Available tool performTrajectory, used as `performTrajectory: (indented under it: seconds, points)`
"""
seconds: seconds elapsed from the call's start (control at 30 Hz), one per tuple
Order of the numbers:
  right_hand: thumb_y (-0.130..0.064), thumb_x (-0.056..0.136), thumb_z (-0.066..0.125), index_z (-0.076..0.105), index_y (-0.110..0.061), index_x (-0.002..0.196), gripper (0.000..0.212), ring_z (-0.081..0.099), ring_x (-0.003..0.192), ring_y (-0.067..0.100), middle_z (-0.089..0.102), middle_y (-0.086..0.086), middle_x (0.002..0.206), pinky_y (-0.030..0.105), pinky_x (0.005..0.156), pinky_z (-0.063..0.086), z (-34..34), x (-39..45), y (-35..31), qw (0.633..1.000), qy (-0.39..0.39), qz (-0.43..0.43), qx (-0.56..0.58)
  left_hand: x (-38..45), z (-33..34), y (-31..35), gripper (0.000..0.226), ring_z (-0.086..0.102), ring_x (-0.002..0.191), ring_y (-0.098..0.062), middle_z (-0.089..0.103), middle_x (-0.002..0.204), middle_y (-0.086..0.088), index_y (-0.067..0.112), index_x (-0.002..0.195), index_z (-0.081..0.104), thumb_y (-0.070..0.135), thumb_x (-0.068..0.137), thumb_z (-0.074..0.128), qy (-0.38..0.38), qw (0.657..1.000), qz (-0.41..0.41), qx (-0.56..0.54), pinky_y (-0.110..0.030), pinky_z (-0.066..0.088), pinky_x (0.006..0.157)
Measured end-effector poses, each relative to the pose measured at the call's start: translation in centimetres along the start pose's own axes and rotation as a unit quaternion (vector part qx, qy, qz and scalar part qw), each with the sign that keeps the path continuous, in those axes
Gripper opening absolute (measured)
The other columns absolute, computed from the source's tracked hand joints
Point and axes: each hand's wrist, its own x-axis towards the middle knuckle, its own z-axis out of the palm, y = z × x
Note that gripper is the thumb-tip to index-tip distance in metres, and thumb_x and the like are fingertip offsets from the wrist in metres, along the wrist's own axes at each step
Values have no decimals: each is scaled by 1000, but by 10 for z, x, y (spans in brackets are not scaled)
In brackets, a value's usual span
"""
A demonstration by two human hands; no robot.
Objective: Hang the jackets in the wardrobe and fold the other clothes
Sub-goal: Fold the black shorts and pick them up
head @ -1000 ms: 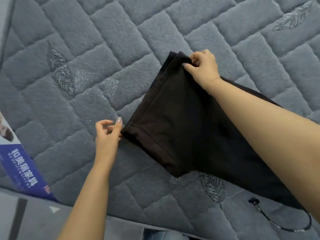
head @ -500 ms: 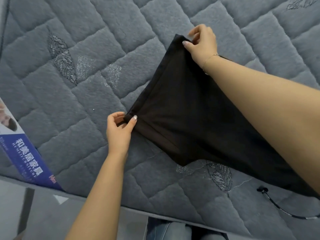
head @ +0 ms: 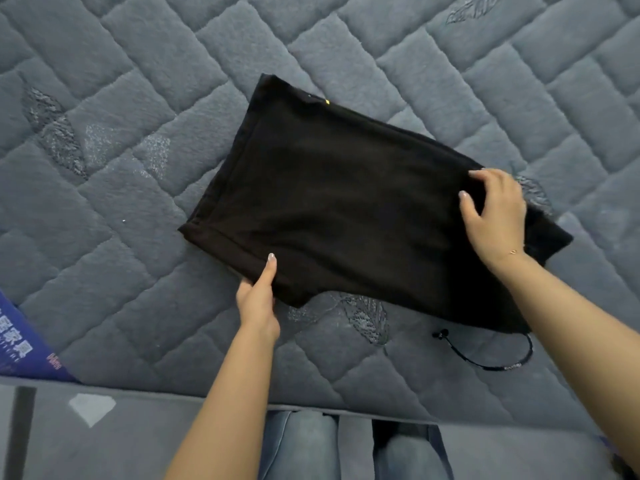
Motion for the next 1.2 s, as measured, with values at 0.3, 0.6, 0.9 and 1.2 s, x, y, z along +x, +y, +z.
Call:
performTrajectory:
  seconds: [0.3,0.6,0.9,1.2]
  points:
    - [-26,95,60,61,1,101,28,51,102,41,54,22,103,50,79,46,-33,26,107,992,-93,-36,-77,4,9,-24,38,65,102,-12,65,121,-2,15,119,57,32,88,72,34,999,32,9,-31,52,96]
    - [-48,83,68,59,-12,113,48,45,119,37,53,17,123,44,97,35,-21,13,115,986,-10,166,-20,-21,31,-31,42,57,102,-4,57,115,8,18,125,48,27,90,69,153,951,248,104,-21,49,94]
    - [-28,93,64,47,-4,134,51,63,103,15,64,5,118,30,89,49,-18,-86,136,744,-71,435,503,-13,146,30,63,64,85,-15,54,116,-8,15,145,23,16,96,62,-38,982,174,71,-25,57,71]
    - [-31,76,62,80,-13,92,29,73,93,20,74,7,107,32,67,60,-51,-65,118,595,-252,443,621,1,123,19,47,64,106,-14,62,122,-7,10,146,35,7,101,48,-129,963,165,167,-24,54,84]
